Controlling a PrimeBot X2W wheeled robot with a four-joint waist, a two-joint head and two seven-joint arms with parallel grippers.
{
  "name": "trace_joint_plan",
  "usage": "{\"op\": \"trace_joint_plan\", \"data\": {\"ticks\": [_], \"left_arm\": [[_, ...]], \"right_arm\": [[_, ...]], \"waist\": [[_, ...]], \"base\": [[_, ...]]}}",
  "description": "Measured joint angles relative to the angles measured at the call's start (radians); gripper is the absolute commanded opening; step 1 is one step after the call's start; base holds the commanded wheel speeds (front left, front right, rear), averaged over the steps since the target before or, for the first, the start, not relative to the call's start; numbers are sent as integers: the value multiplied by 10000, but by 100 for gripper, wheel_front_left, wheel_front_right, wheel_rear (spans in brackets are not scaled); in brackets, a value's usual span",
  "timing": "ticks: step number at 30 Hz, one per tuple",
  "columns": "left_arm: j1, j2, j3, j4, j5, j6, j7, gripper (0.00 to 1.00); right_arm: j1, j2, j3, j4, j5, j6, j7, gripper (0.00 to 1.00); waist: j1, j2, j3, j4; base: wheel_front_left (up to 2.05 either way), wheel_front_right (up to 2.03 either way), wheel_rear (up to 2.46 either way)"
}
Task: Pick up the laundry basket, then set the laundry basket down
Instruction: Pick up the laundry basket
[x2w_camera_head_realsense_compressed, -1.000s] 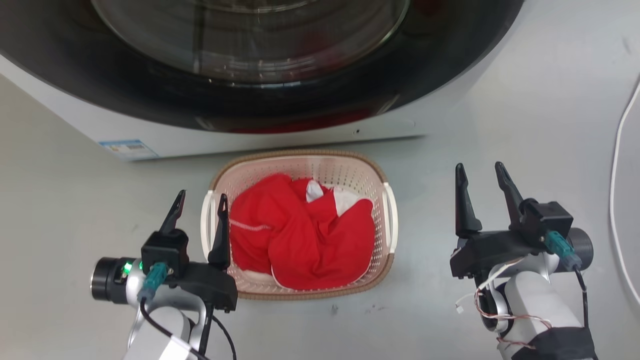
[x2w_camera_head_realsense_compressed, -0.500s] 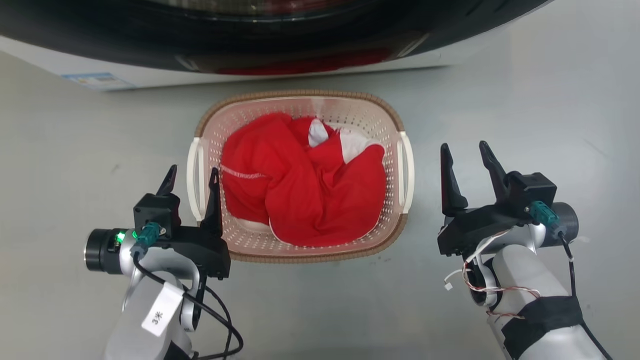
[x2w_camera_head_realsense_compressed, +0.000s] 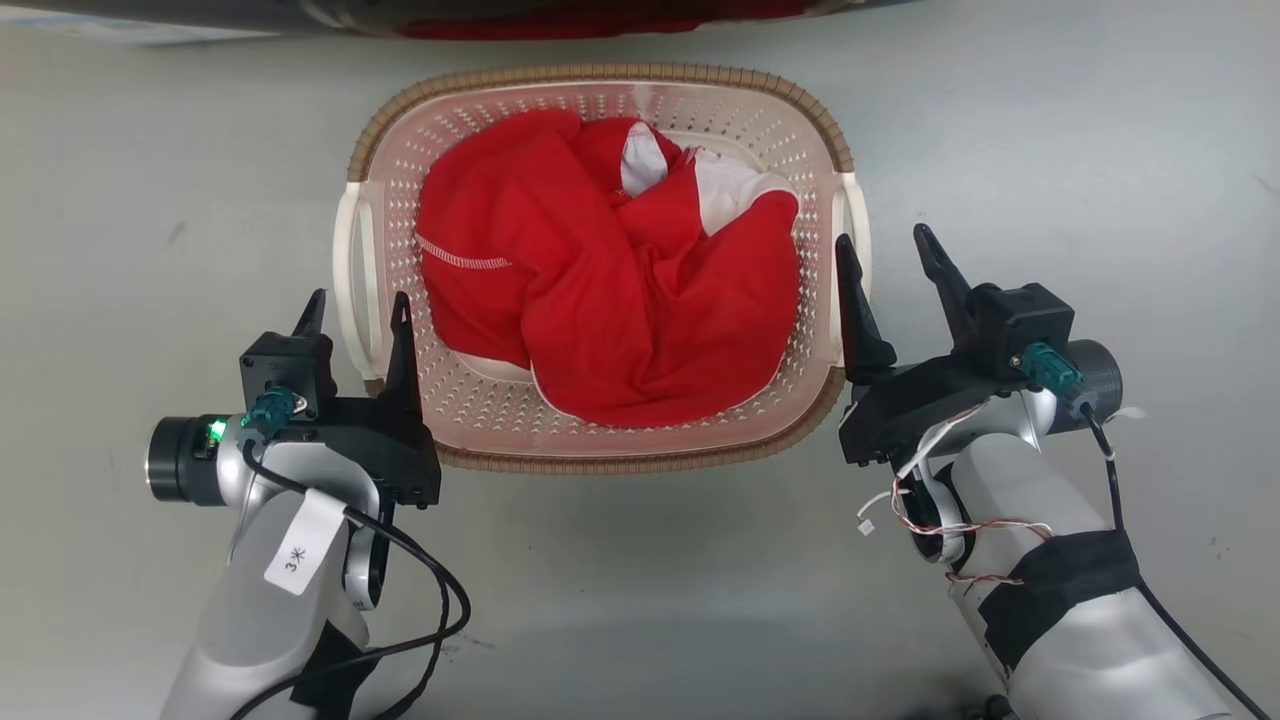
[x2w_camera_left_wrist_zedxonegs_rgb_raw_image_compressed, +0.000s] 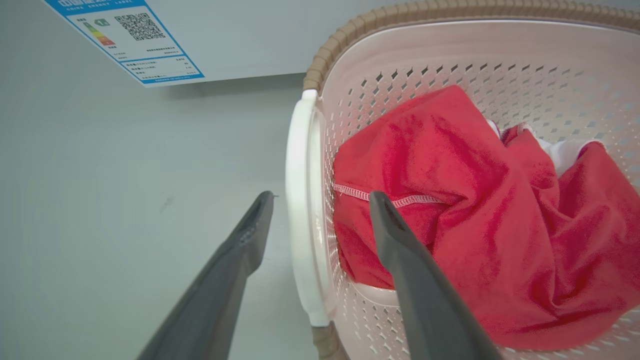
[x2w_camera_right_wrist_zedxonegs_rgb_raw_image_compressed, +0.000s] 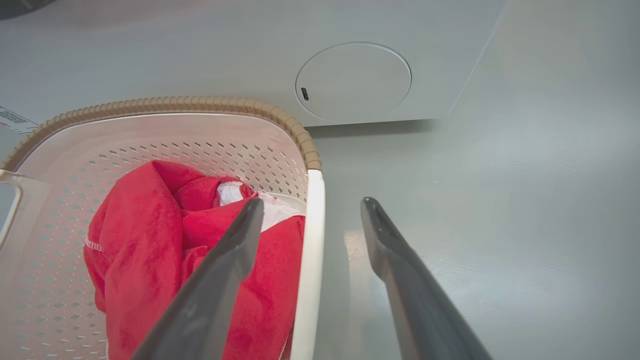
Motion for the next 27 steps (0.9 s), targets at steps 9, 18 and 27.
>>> {"op": "trace_joint_plan", "data": {"ticks": [9,18,27], "left_arm": [[-300,4,102,861,-42,2,-165,100],[-1079,21,-75,1517,-15,-105,-186,100],[-1680,-40,-362,2148,113,-324,-188,100]], "right_arm": [[-284,-12,546,502,614,-100,-6,100],[-813,-36,941,1028,1137,-186,-36,100],[-1134,-40,1582,1430,1726,-201,-46,100]], "waist": [[-2,-1,430,64],[-1,-2,654,79],[-1,-3,731,143]], "base": [[0,0,0],[0,0,0],[0,0,0]]}}
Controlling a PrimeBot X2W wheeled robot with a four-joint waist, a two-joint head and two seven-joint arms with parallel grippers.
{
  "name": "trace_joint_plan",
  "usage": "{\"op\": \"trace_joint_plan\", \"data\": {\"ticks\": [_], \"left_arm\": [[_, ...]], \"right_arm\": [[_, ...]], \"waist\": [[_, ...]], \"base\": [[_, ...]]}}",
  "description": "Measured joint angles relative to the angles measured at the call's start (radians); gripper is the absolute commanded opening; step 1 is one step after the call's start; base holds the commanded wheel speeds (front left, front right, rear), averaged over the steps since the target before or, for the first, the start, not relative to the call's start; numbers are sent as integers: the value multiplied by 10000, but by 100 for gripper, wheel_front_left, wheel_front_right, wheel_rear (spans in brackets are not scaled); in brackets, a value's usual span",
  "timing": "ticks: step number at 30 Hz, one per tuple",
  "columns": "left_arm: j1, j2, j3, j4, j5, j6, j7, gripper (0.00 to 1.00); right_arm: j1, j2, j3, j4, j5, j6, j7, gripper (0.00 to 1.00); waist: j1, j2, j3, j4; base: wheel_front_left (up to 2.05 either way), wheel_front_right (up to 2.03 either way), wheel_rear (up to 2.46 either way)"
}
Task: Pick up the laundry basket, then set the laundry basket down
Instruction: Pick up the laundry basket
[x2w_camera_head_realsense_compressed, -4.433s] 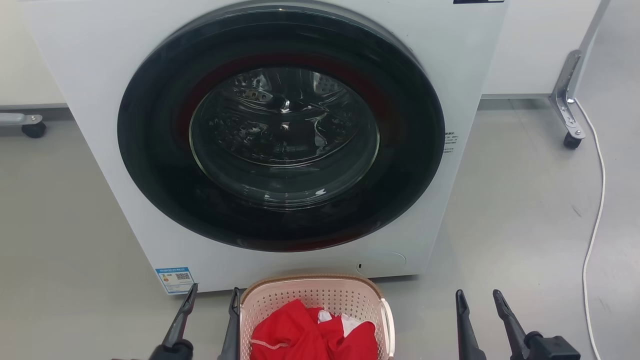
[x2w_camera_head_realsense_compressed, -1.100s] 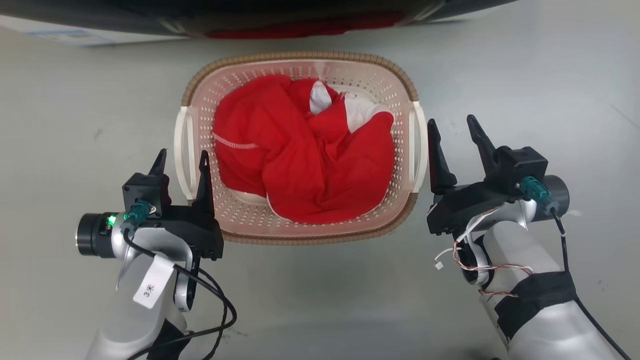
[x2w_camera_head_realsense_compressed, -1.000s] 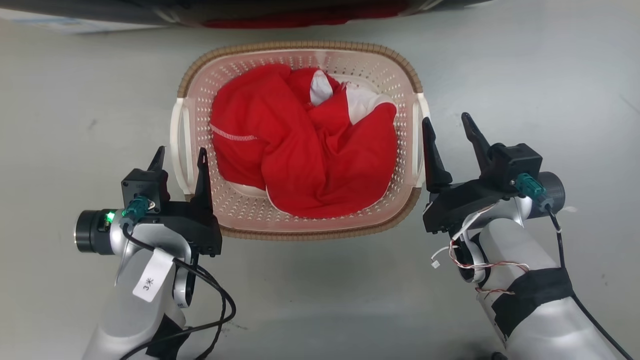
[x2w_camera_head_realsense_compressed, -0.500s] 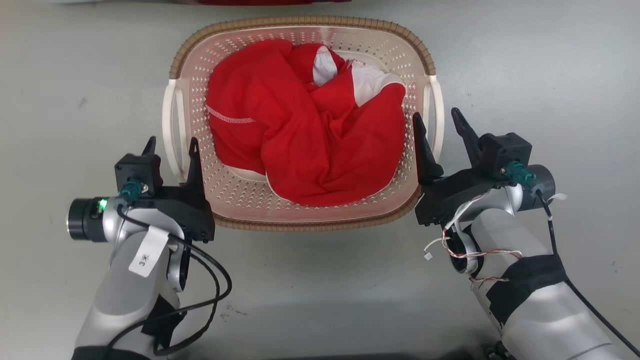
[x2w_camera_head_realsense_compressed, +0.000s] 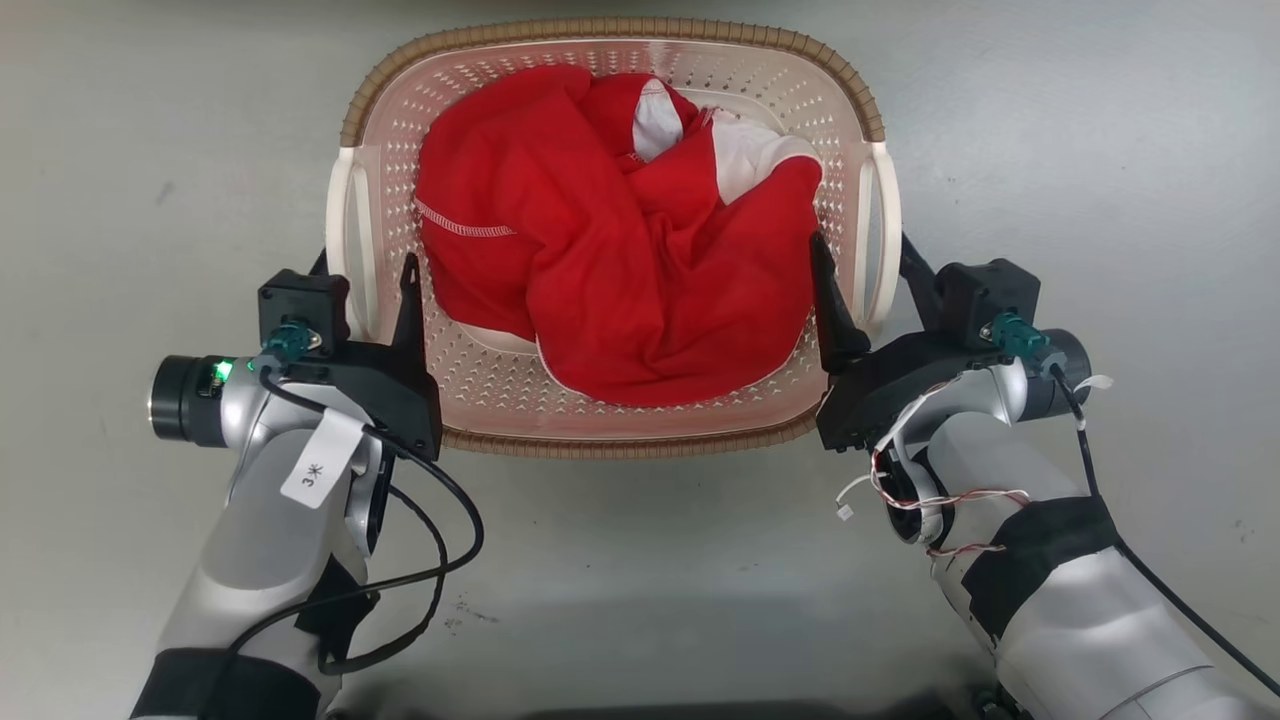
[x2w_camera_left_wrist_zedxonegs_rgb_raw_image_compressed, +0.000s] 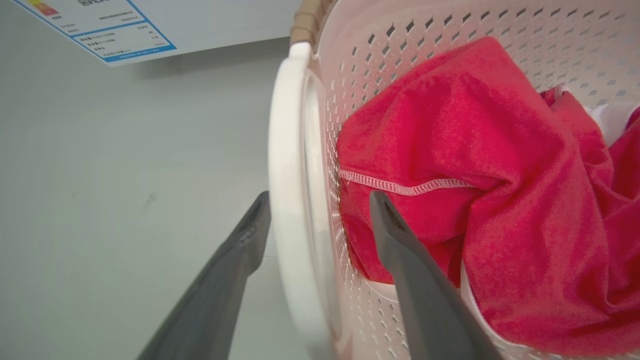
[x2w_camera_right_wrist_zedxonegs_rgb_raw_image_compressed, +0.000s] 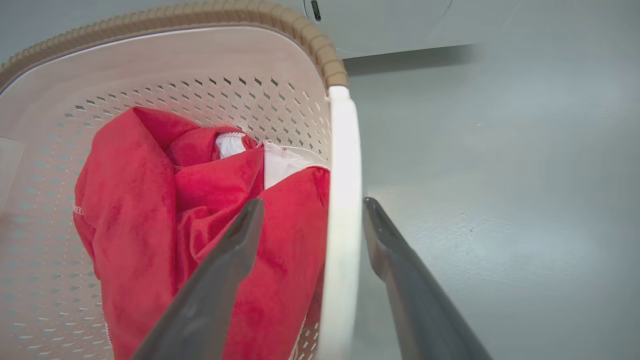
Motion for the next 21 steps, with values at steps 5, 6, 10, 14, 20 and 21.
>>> {"op": "trace_joint_plan", "data": {"ticks": [5,6,10,14,20,21], "left_arm": [[-176,-40,-127,401,142,-75,0,100],[-195,-42,-148,481,142,-119,0,100],[-339,-59,-230,780,219,-134,0,100],[-516,-94,-322,1035,232,-213,2,89],[-693,-86,-412,1390,276,-217,2,15],[-733,-88,-420,1448,274,-219,4,0]], "right_arm": [[-34,-2,347,196,330,-50,0,100],[-47,-2,414,211,443,-79,0,100],[-192,-2,631,334,761,-88,0,100],[-244,-4,840,518,1045,-90,0,95],[-478,-52,922,905,1400,-119,2,41],[-510,-52,930,974,1453,-121,2,33]], "waist": [[0,0,11,32],[0,0,11,36],[0,0,4,41],[0,0,-3,43],[0,0,-10,54],[-1,0,-13,58]], "base": [[0,0,0],[0,0,0],[0,0,0],[0,0,0],[0,0,0],[0,0,0]]}}
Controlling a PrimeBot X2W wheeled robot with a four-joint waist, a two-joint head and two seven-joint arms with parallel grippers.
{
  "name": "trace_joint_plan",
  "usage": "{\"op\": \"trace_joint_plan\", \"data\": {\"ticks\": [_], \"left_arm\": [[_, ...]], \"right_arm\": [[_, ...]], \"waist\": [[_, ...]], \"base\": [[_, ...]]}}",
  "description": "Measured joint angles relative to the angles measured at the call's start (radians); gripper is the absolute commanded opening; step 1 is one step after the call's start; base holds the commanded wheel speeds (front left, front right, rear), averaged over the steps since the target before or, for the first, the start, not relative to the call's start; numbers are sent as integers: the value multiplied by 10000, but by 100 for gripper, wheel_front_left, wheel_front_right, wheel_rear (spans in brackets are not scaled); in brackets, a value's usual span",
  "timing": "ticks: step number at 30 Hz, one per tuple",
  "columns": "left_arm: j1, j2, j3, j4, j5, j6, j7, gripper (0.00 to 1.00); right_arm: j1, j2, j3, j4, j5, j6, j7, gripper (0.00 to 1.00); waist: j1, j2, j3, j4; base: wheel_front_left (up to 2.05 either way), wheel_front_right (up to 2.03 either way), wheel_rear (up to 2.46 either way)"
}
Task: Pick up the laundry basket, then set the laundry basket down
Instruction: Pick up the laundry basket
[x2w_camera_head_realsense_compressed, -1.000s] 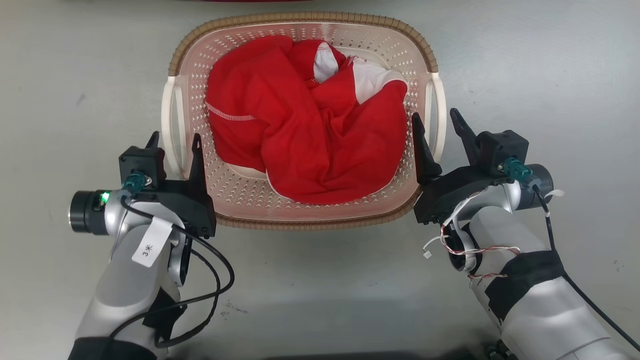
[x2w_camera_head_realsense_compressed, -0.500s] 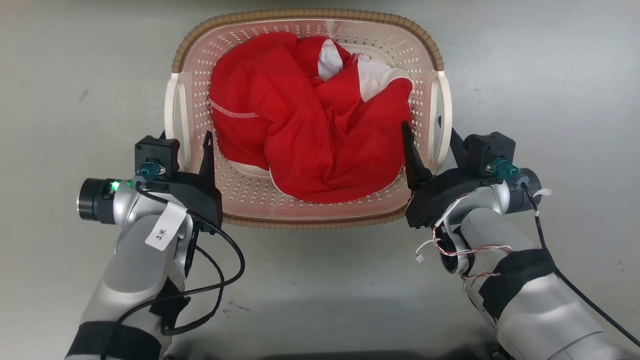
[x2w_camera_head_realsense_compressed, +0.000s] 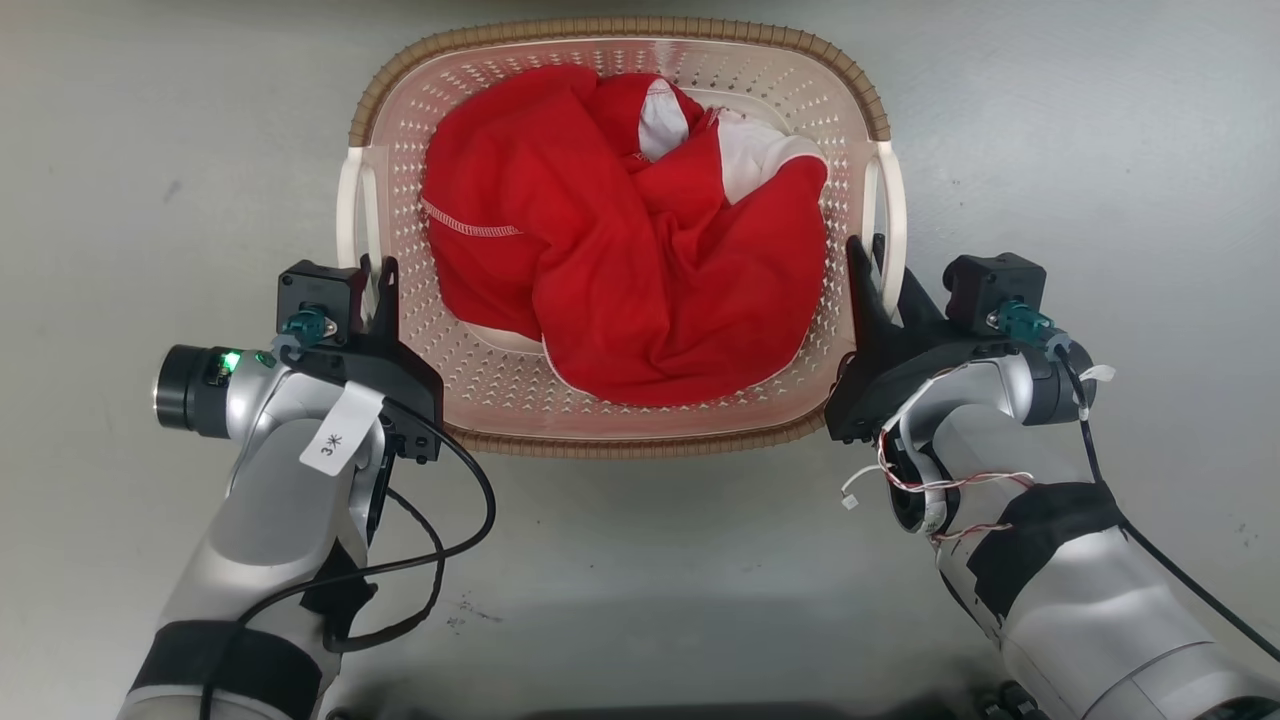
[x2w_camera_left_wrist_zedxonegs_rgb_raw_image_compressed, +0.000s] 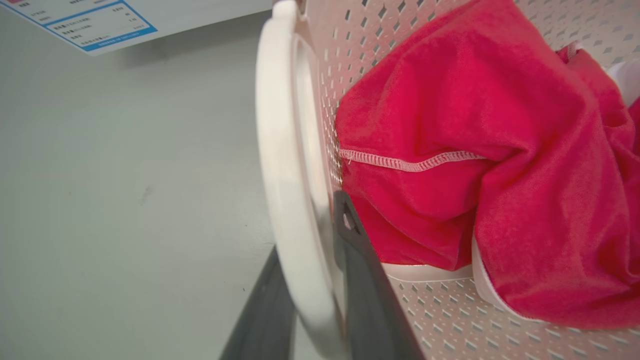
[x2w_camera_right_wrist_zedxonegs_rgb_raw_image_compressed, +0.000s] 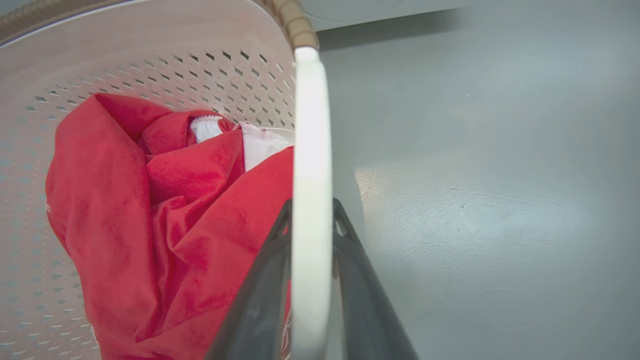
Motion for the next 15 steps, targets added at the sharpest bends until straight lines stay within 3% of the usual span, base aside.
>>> {"op": "trace_joint_plan", "data": {"ticks": [1,2,15], "left_arm": [[-23,-17,-21,38,0,0,0,0],[-58,-27,-61,117,0,0,0,0],[-35,-242,-221,928,-182,0,-6,0]], "right_arm": [[-46,-4,15,86,58,0,0,25],[-104,-13,56,197,148,-31,-2,0],[-140,-23,688,888,1062,-40,46,0]], "waist": [[0,0,-3,3],[0,0,-13,12],[1,0,-723,-17]], "base": [[0,0,0],[0,0,0],[0,0,0]]}}
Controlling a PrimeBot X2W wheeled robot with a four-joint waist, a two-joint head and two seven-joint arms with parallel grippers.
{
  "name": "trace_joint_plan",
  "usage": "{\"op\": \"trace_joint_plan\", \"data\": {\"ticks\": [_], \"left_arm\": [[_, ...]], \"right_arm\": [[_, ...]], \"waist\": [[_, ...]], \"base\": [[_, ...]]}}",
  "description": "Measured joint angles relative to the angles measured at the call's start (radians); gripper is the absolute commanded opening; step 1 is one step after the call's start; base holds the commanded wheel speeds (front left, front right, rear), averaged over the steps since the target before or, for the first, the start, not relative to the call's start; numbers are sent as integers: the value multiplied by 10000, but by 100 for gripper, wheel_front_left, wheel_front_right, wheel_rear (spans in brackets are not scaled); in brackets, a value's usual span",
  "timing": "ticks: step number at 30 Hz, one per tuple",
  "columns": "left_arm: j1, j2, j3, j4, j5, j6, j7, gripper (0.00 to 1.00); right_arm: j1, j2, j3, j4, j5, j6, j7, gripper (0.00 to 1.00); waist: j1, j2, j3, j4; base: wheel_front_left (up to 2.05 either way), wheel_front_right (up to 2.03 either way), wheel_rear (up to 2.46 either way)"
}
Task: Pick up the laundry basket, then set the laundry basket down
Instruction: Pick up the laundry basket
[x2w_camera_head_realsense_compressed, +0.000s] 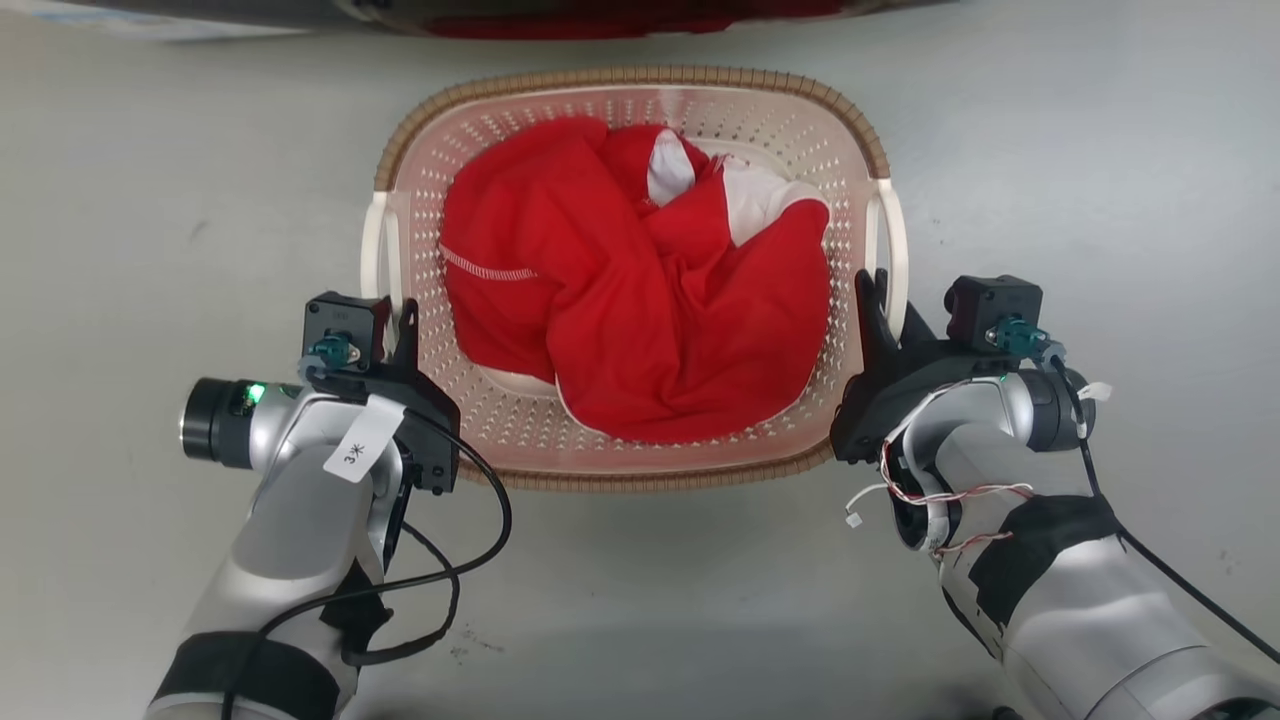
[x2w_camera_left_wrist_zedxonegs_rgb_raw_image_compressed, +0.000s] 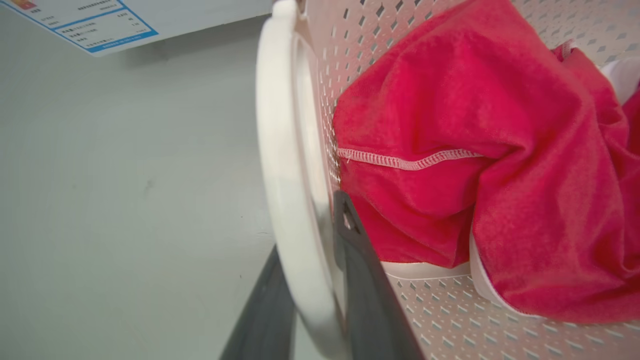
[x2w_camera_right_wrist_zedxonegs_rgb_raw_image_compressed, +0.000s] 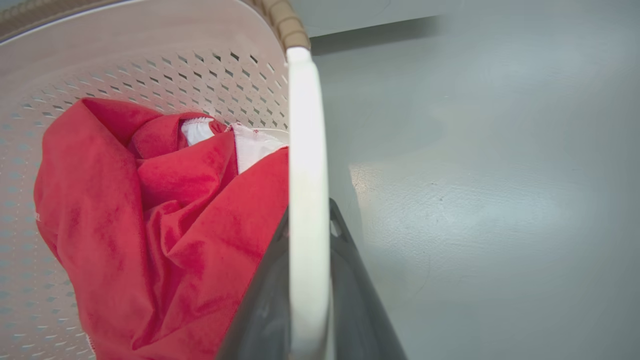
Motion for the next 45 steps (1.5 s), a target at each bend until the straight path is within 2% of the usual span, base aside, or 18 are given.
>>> {"op": "trace_joint_plan", "data": {"ticks": [15,45], "left_arm": [[806,-21,-723,96,-1569,-73,332,0],[3332,92,-3103,-251,-4025,201,2596,0]], "right_arm": [[570,29,884,506,897,0,449,0],[2340,42,2554,1168,2612,0,2941,0]], "waist": [[-2,0,-1715,-191],[-2,-2,-6162,-392]], "base": [[0,0,0],[0,0,0]]}}
